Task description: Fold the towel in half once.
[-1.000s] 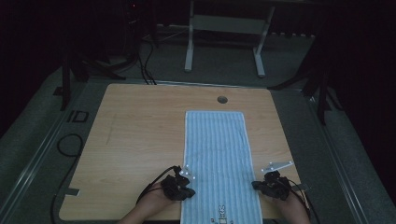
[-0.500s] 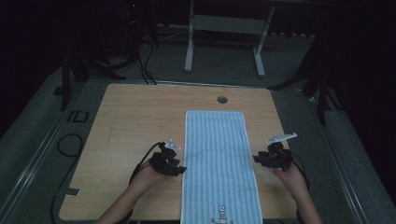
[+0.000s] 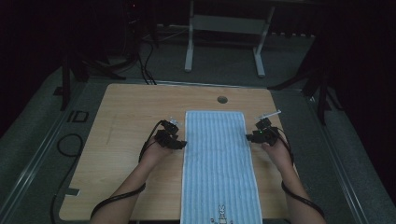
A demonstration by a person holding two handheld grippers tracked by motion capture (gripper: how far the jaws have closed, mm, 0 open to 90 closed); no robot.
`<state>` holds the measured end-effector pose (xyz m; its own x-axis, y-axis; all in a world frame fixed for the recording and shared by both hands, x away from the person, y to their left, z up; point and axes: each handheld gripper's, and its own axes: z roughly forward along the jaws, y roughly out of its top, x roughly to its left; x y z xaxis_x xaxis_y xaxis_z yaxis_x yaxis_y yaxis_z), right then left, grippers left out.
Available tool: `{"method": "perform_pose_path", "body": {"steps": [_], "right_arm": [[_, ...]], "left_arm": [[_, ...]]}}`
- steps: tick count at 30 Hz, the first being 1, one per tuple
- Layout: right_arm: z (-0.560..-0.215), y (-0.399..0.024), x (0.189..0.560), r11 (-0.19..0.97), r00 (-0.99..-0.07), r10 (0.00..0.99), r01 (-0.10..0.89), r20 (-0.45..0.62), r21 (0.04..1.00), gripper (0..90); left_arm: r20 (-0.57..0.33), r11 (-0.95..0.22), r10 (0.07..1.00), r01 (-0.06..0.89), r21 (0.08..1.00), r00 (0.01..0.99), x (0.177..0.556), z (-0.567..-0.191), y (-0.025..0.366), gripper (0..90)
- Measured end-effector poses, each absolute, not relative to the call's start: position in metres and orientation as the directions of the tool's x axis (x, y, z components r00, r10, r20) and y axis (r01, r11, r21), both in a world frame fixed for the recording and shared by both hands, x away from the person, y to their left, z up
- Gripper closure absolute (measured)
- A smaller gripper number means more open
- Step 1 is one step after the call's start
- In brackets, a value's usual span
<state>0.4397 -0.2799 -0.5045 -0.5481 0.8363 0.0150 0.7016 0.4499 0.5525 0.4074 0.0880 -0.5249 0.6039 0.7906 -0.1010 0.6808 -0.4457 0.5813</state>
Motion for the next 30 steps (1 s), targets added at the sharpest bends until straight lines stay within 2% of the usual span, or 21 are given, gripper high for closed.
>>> {"method": "perform_pose_path", "body": {"steps": [14,16,18,21,23,25,27,30], "right_arm": [[-0.529,-0.268,0.453,0.457,-0.518,0.855,0.759,0.007,0.464,56.2],[-0.528,-0.267,0.452,0.460,-0.520,0.854,0.759,0.004,0.461,59.0],[-0.528,-0.265,0.451,0.469,-0.530,0.848,0.750,-0.002,0.466,65.6],[-0.529,-0.262,0.448,0.473,-0.536,0.845,0.742,-0.004,0.475,77.5],[-0.529,-0.259,0.447,0.483,-0.545,0.838,0.736,-0.008,0.475,84.9],[-0.529,-0.256,0.446,0.499,-0.554,0.832,0.725,-0.028,0.475,86.3],[-0.529,-0.255,0.447,0.502,-0.554,0.832,0.722,-0.038,0.476,86.8],[-0.529,-0.257,0.453,0.486,-0.537,0.843,0.735,-0.032,0.474,87.7]], "left_arm": [[-0.054,-0.493,0.777,0.659,0.568,0.627,0.415,-0.540,0.067,45.9],[-0.031,-0.505,0.775,0.649,0.569,0.631,0.413,-0.540,0.065,46.0],[-0.026,-0.502,0.774,0.638,0.584,0.633,0.411,-0.541,0.063,47.7],[-0.032,-0.506,0.764,0.629,0.591,0.644,0.410,-0.541,0.061,59.6],[-0.050,-0.502,0.760,0.634,0.588,0.648,0.410,-0.540,0.059,73.2],[-0.078,-0.491,0.758,0.645,0.586,0.647,0.411,-0.540,0.058,82.0],[-0.078,-0.490,0.759,0.646,0.586,0.647,0.412,-0.540,0.057,86.0],[-0.079,-0.466,0.781,0.662,0.587,0.619,0.419,-0.540,0.059,87.5]]}}
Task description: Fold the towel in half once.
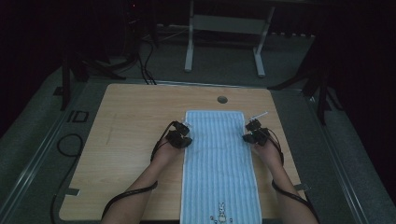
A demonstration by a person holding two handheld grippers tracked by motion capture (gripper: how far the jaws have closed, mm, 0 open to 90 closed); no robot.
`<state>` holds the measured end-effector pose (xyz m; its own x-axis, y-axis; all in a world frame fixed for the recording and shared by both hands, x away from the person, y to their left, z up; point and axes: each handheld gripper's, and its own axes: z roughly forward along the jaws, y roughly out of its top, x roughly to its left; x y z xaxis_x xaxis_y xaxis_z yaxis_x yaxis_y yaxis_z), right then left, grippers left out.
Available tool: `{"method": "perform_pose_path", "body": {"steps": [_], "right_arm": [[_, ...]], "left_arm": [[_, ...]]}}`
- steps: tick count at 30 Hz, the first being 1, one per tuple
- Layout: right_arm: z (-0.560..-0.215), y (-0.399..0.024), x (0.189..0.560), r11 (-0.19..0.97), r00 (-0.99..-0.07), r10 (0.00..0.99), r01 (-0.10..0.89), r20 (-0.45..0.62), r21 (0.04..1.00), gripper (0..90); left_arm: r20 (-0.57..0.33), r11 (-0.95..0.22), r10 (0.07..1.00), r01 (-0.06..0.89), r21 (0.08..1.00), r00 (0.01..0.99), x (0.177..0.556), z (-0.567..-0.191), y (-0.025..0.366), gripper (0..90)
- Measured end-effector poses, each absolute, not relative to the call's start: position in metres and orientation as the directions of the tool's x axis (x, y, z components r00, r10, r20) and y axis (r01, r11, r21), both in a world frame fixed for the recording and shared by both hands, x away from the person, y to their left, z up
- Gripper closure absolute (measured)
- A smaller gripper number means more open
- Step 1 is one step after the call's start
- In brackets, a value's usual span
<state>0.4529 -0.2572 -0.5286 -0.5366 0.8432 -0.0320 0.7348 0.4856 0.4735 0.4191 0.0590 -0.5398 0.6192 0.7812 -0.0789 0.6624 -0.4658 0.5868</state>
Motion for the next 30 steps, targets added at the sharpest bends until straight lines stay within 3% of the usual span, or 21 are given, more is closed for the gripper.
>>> {"method": "perform_pose_path", "body": {"steps": [5,17,24,30], "right_arm": [[-0.524,-0.259,0.464,0.484,-0.538,0.843,0.746,-0.014,0.457,88.2],[-0.458,-0.262,0.472,0.457,-0.547,0.837,0.679,-0.019,0.574,88.1],[-0.438,-0.263,0.431,0.470,-0.606,0.796,0.617,-0.001,0.631,88.0],[-0.459,-0.263,0.384,0.485,-0.654,0.755,0.603,0.045,0.634,88.0]], "left_arm": [[-0.131,-0.423,0.791,0.689,0.589,0.598,0.431,-0.533,0.065,88.0],[-0.060,-0.409,0.801,0.618,0.671,0.595,0.435,-0.466,0.072,87.9],[-0.050,-0.443,0.763,0.578,0.685,0.645,0.394,-0.463,0.086,87.7],[-0.078,-0.479,0.723,0.579,0.660,0.686,0.346,-0.486,0.100,87.5]]}}
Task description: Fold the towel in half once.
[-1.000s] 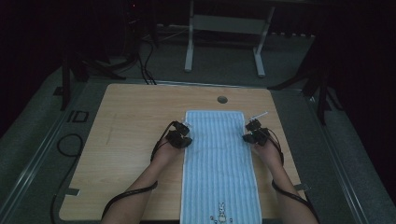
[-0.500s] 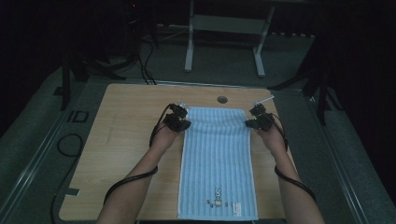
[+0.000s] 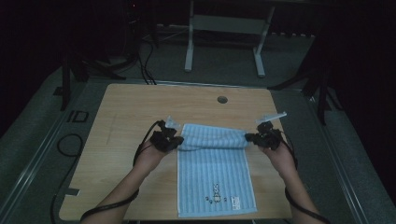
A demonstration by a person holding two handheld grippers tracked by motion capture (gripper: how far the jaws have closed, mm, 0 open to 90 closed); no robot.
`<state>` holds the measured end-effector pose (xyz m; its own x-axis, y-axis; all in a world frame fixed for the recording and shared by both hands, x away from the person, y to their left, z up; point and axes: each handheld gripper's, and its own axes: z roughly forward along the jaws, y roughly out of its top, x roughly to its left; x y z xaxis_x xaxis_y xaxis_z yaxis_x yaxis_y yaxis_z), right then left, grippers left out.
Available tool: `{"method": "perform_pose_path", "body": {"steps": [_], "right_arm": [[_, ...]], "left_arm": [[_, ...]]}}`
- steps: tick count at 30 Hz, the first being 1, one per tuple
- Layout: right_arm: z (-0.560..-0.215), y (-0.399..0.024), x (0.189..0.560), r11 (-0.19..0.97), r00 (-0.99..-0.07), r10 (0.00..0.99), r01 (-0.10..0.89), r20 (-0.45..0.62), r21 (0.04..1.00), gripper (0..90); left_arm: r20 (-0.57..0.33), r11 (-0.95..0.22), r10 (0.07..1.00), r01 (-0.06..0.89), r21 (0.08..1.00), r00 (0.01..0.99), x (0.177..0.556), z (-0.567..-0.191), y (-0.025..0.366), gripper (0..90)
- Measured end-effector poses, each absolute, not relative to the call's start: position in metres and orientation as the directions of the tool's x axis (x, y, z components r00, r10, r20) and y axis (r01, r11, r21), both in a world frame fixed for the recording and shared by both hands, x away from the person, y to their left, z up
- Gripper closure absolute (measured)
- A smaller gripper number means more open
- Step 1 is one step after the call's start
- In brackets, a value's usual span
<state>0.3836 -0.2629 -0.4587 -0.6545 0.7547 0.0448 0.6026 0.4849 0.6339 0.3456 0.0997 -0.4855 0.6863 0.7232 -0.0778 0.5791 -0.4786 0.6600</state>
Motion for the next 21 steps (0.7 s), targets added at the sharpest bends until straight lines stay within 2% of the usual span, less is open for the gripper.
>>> {"method": "perform_pose_path", "body": {"steps": [4,11,16,21], "right_arm": [[-0.485,-0.257,0.359,0.517,-0.674,0.737,0.608,0.047,0.603,87.9],[-0.520,-0.254,0.349,0.527,-0.673,0.734,0.647,0.089,0.551,87.5],[-0.531,-0.254,0.348,0.523,-0.670,0.735,0.658,0.103,0.542,87.0],[-0.530,-0.255,0.351,0.531,-0.669,0.738,0.656,0.089,0.536,86.2]], "left_arm": [[-0.089,-0.503,0.713,0.596,0.625,0.695,0.327,-0.504,0.102,87.4],[-0.071,-0.565,0.694,0.603,0.564,0.717,0.315,-0.529,0.097,86.7],[-0.088,-0.560,0.692,0.610,0.561,0.716,0.319,-0.537,0.098,86.5],[-0.105,-0.543,0.693,0.612,0.575,0.714,0.338,-0.539,0.099,86.5]]}}
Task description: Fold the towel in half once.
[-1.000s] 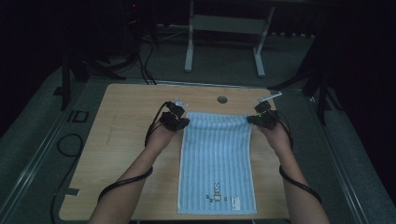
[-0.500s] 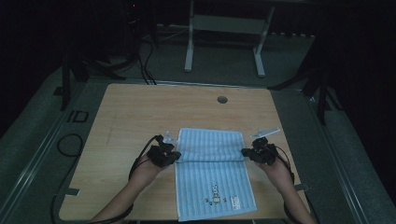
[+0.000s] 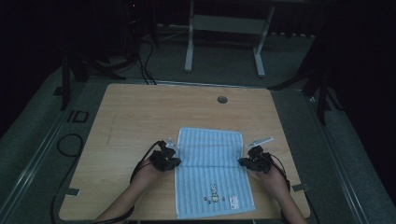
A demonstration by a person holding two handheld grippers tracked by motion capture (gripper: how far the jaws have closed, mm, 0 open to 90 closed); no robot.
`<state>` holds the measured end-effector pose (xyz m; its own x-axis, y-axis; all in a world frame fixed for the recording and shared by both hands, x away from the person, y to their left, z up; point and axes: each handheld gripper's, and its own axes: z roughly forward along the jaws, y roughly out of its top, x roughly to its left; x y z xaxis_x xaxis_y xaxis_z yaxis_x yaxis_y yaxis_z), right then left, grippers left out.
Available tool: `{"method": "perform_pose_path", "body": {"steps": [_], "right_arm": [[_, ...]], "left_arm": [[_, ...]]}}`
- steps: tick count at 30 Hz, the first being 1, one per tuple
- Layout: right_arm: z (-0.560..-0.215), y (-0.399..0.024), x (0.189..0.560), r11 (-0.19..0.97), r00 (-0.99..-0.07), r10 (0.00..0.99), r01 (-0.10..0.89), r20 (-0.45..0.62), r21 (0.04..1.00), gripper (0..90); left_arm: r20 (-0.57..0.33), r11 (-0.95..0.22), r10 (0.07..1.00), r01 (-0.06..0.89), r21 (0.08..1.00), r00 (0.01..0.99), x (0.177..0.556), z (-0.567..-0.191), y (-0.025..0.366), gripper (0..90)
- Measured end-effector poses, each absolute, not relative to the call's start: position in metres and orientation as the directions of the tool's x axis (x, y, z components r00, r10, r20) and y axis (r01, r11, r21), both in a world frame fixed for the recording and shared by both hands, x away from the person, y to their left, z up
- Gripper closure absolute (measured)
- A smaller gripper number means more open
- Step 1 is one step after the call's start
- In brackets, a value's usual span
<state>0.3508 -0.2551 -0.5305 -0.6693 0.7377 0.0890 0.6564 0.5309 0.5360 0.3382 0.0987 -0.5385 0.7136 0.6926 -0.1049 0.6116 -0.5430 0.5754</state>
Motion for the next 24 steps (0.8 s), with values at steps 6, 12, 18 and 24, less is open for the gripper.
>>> {"method": "perform_pose_path", "body": {"steps": [6,12,18,24], "right_arm": [[-0.530,-0.263,0.363,0.509,-0.640,0.764,0.678,0.086,0.530,85.9],[-0.529,-0.269,0.377,0.493,-0.616,0.783,0.696,0.082,0.523,85.9],[-0.531,-0.273,0.387,0.460,-0.593,0.799,0.712,0.104,0.531,85.8],[-0.524,-0.272,0.382,0.471,-0.604,0.791,0.705,0.100,0.530,82.5]], "left_arm": [[-0.105,-0.551,0.684,0.606,0.574,0.722,0.365,-0.538,0.088,86.1],[-0.094,-0.545,0.698,0.612,0.573,0.710,0.388,-0.538,0.077,85.8],[-0.091,-0.549,0.701,0.616,0.565,0.708,0.396,-0.537,0.075,85.2],[-0.123,-0.545,0.704,0.644,0.537,0.699,0.390,-0.533,0.079,77.9]]}}
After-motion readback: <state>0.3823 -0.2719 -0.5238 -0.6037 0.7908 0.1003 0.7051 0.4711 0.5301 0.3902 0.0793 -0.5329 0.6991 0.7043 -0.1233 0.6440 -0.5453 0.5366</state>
